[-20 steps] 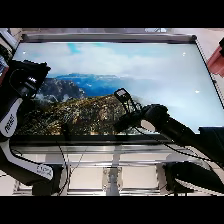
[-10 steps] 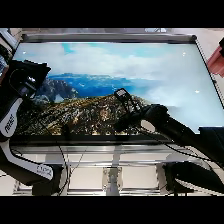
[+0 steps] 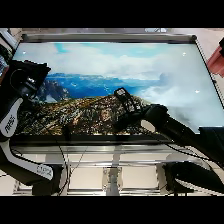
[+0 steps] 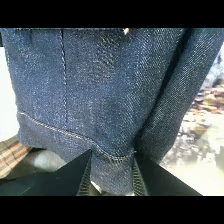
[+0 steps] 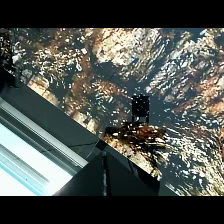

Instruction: Fold the clothes and pants, and hang the long-sleeved shirts on hangers.

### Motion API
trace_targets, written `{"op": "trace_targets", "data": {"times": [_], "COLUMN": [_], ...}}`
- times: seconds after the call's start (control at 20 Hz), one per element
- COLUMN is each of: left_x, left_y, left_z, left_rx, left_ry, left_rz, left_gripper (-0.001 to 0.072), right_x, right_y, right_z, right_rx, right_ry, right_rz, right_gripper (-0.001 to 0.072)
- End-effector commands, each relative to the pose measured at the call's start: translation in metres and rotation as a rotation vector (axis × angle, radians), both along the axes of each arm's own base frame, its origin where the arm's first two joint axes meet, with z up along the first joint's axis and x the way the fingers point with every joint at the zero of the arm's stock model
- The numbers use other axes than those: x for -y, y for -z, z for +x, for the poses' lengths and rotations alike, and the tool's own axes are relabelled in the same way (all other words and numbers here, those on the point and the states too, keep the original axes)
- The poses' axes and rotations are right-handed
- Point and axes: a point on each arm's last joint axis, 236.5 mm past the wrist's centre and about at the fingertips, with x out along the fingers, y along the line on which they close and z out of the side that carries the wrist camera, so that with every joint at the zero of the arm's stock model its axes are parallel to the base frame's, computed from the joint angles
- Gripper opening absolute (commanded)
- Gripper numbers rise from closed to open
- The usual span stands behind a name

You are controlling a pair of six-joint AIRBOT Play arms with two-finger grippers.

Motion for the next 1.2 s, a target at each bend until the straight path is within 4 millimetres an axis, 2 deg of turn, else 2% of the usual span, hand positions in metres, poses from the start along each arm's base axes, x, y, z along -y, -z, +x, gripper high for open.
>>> {"op": "trace_targets", "data": {"times": [0.0, 0.4, 0.85, 0.9, 1.0, 1.15], "left_x": [0.004, 0.016, -0.017, -0.019, -0.020, -0.019], "left_y": [0.001, 0.002, 0.002, 0.002, 0.001, -0.006], "left_z": [0.002, 0.015, -0.007, -0.008, -0.011, -0.015], "left_rx": [-0.013, -0.029, -0.002, -0.002, -0.007, -0.014], "left_ry": [0.016, 0.088, -0.010, -0.015, -0.023, -0.039], "left_rz": [-0.005, -0.007, -0.009, -0.009, -0.006, 0.005], "left_gripper": [0.0302, 0.0301, 0.0297, 0.0279, 0.0025, 0.0026], "right_x": [0.000, -0.001, -0.001, -0.001, -0.002, -0.006], "right_y": [0.000, -0.001, -0.001, -0.001, -0.002, -0.005], "right_z": [0.000, 0.001, 0.001, 0.001, 0.002, 0.005], "right_rx": [0.001, 0.003, 0.004, 0.005, 0.009, 0.027], "right_ry": [0.000, 0.000, 0.000, 0.000, 0.000, 0.000], "right_rz": [0.002, 0.003, 0.003, 0.004, 0.009, 0.028], "right_gripper": [0.0013, 0.0014, 0.0014, 0.0014, 0.0014, 0.0014]}}
